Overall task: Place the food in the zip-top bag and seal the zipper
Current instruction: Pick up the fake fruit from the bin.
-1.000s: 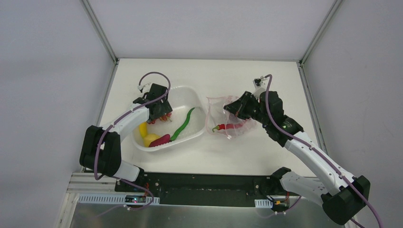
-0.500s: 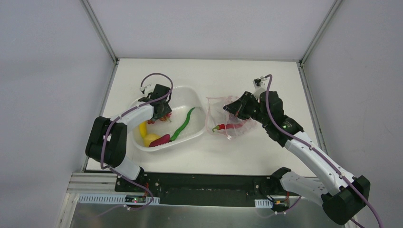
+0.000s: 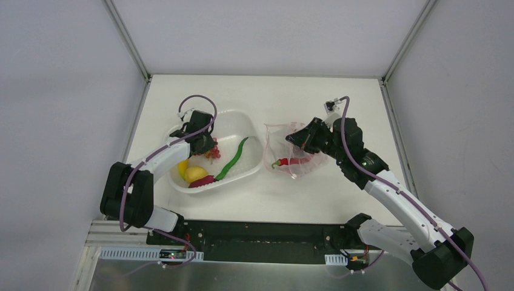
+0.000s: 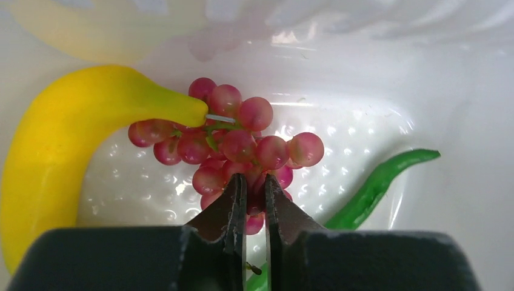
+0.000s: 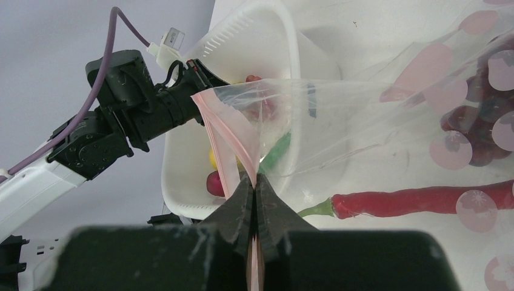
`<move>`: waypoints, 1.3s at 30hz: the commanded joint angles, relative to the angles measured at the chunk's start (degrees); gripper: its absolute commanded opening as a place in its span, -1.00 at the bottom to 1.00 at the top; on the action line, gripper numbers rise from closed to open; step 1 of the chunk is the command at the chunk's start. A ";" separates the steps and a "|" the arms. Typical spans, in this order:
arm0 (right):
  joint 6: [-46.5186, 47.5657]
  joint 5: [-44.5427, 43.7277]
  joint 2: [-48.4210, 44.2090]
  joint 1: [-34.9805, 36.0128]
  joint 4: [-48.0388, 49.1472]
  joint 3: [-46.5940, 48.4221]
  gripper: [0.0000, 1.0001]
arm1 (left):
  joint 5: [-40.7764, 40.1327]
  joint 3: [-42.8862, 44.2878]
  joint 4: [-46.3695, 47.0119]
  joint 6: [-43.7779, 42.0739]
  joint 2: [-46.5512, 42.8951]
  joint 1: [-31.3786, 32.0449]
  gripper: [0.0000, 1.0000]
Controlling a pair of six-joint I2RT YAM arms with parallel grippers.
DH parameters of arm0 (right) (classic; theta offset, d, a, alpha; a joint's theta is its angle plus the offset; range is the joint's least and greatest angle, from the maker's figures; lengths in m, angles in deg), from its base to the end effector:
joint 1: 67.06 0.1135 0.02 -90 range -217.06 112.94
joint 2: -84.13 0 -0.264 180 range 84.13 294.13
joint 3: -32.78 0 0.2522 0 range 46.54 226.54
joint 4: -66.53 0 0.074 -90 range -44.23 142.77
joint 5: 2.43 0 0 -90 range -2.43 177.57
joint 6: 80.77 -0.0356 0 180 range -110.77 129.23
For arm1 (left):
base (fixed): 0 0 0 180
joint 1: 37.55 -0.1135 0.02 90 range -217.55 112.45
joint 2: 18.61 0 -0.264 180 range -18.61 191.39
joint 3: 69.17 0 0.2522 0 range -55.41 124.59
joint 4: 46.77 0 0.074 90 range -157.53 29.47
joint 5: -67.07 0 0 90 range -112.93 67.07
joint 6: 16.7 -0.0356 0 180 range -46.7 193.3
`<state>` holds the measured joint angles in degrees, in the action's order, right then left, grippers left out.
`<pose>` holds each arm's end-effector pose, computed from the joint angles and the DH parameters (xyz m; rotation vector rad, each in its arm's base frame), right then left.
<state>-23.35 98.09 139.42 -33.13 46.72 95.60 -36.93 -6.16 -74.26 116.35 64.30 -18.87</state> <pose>0.1841 0.1317 0.3404 -0.1624 1.8872 0.9801 0.2851 -0.0873 0.2098 -0.6124 2.2975 -0.2248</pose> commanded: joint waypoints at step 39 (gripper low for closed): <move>-2.45 0.07 0.30 -0.22 3.00 -0.23 -1.00 | 22.30 2.15 1.57 -12.11 -25.03 2.86 -1.00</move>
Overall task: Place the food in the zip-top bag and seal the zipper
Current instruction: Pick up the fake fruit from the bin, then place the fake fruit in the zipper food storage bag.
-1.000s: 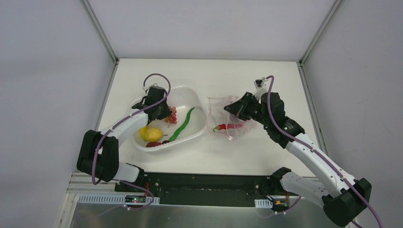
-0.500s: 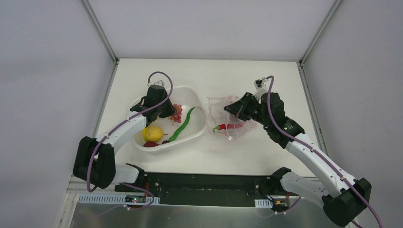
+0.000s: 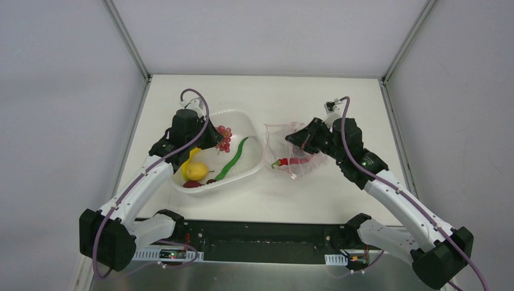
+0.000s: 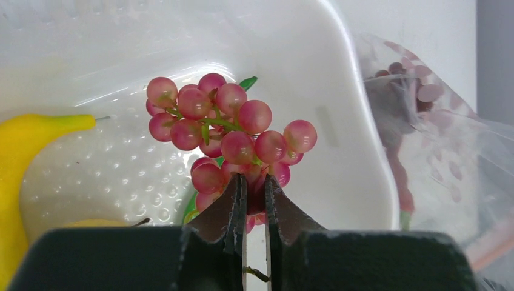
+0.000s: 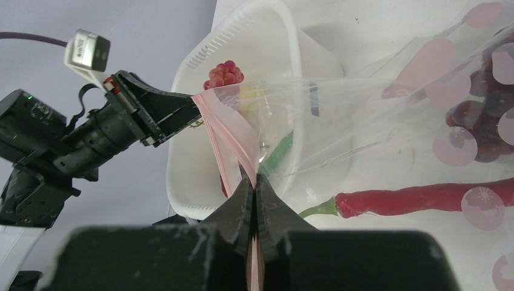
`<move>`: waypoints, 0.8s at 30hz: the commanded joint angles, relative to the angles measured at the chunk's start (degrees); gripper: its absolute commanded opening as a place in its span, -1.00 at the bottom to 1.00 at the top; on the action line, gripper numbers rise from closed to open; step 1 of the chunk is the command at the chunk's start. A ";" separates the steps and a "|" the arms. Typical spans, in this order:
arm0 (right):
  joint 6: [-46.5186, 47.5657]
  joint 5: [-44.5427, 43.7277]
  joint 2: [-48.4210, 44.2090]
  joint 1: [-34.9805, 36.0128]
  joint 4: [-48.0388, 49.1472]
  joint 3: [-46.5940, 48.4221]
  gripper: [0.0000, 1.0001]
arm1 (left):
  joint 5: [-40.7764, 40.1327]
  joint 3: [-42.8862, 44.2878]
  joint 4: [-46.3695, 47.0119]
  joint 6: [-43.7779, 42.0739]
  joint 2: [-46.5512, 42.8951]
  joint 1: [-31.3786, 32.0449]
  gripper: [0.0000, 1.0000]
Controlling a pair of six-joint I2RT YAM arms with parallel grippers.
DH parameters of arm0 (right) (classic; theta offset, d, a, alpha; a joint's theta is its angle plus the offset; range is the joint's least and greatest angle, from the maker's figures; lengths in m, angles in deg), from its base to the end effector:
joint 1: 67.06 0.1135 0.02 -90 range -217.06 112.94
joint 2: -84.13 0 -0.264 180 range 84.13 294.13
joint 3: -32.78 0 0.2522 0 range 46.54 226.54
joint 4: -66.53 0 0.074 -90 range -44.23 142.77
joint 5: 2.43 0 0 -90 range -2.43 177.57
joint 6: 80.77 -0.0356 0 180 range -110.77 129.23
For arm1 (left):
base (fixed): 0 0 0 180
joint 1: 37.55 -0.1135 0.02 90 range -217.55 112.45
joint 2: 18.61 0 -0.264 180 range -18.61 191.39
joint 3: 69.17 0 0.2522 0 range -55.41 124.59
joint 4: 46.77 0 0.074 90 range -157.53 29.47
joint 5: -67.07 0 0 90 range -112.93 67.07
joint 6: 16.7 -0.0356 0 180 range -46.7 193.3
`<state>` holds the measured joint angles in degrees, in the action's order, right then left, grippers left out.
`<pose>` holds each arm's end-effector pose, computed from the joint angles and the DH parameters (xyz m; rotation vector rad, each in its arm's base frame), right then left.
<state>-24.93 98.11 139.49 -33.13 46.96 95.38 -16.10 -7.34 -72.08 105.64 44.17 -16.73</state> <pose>0.1844 0.1319 0.3392 -0.1369 1.8949 0.9987 0.2317 -0.0926 0.2957 -0.1331 2.0945 -0.6954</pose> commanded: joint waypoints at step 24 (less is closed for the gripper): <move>-2.94 -0.79 1.95 -0.21 5.54 -0.06 -1.00 | 17.77 11.48 6.78 6.05 -12.76 11.19 -1.00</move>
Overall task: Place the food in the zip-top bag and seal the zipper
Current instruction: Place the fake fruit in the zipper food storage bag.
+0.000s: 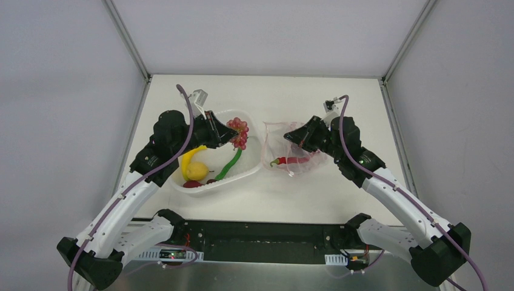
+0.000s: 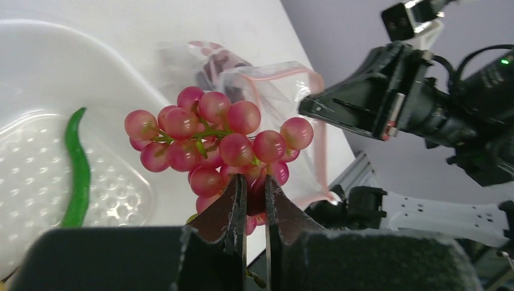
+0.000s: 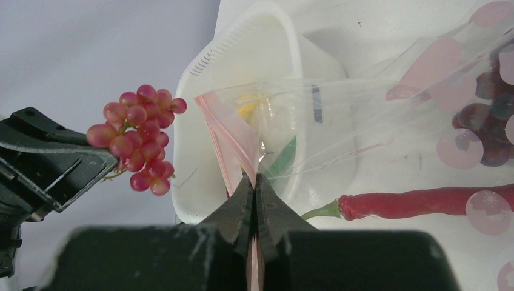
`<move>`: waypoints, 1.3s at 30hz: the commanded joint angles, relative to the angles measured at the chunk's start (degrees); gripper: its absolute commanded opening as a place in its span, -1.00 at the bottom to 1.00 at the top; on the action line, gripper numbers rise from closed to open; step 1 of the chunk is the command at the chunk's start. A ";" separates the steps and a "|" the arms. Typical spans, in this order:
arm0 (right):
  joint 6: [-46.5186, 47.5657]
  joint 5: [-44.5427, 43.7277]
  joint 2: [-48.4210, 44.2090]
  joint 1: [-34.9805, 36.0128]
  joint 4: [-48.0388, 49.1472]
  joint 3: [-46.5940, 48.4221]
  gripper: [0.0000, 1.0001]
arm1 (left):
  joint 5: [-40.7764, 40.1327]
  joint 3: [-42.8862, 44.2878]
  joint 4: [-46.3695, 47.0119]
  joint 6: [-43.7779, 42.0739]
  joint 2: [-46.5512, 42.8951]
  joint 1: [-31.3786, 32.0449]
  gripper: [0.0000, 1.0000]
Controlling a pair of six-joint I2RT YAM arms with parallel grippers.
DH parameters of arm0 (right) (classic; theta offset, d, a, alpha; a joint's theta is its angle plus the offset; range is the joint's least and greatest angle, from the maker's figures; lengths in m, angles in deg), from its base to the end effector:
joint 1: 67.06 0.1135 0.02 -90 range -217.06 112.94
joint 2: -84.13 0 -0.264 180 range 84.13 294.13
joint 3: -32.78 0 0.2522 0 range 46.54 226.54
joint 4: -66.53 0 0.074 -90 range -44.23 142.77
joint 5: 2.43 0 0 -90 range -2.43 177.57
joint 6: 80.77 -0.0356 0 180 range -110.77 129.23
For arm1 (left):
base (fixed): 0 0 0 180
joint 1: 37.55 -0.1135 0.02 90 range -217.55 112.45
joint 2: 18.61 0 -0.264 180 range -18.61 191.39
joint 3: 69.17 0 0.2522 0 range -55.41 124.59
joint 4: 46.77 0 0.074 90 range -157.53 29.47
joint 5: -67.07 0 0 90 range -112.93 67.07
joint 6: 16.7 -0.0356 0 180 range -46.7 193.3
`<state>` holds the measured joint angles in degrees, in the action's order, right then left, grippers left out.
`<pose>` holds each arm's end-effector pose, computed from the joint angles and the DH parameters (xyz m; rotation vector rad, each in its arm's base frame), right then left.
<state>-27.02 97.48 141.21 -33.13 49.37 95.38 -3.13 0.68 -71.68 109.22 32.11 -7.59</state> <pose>0.1911 0.1359 0.3374 -0.0951 1.8893 1.0180 0.1656 -0.1094 0.3897 0.1878 1.7912 -1.1350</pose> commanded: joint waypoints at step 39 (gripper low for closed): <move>-4.28 5.68 -2.92 -0.25 5.29 0.52 -1.00 | -1.52 6.88 11.66 -2.96 20.27 12.84 -1.00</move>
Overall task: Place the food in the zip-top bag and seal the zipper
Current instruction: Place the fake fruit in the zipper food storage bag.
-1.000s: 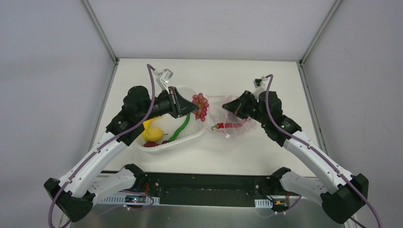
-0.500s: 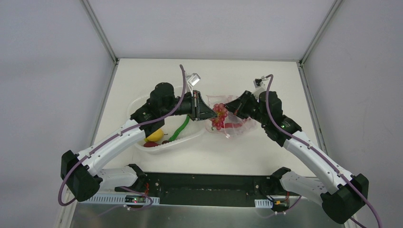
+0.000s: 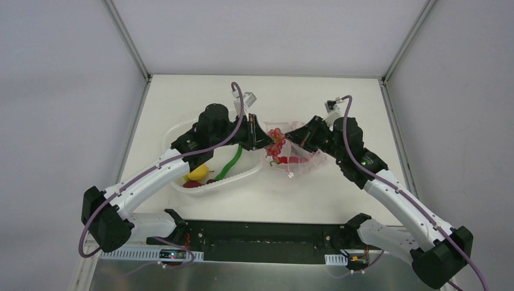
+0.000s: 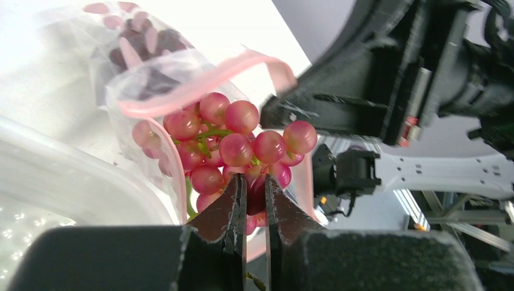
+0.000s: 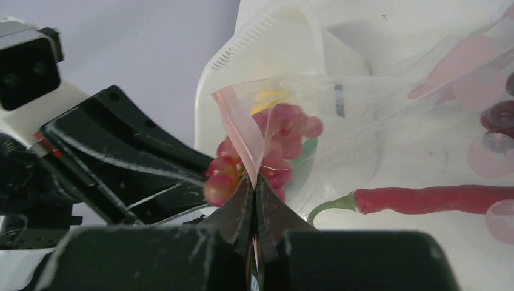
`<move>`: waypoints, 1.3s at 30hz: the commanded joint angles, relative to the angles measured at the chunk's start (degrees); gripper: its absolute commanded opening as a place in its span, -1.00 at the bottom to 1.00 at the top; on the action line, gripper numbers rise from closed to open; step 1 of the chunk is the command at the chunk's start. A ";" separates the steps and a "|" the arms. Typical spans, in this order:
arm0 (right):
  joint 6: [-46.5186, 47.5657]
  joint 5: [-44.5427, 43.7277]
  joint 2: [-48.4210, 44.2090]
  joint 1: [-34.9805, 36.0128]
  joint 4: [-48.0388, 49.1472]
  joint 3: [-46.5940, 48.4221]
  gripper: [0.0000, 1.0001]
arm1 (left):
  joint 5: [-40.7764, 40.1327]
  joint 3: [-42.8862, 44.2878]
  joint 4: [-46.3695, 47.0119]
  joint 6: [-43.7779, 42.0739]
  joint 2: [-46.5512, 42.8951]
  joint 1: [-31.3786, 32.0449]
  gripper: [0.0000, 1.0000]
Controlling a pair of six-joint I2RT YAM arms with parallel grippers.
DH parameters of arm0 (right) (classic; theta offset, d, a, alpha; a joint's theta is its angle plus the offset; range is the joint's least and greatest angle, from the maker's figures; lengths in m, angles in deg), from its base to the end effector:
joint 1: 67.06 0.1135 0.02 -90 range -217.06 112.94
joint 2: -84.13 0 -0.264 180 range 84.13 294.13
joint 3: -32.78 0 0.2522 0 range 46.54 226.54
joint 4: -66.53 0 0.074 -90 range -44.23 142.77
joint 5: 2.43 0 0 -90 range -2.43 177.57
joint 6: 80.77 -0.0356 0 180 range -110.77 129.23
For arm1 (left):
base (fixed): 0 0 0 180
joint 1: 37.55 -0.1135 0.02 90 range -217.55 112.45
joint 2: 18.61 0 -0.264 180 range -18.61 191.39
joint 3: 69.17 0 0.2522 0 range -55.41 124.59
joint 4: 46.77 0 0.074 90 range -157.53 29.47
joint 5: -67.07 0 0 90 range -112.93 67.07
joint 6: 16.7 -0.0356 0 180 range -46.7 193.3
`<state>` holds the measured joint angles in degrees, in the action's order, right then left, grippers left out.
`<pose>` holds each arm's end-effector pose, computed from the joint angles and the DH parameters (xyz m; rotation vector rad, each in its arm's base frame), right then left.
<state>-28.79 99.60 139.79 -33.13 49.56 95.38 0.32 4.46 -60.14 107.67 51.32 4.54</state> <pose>0.1855 0.1337 0.3430 -0.0983 1.8720 1.0792 0.2030 -0.2023 0.3598 0.4553 1.8663 -1.2944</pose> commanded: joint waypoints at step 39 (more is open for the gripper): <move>-1.57 -6.18 -4.55 -0.40 5.75 -0.73 -1.00 | -16.92 8.90 -13.66 -11.68 -5.15 6.24 0.34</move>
<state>-36.71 91.51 135.36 -33.24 55.42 90.14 -11.09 15.50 -72.08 99.84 52.74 10.16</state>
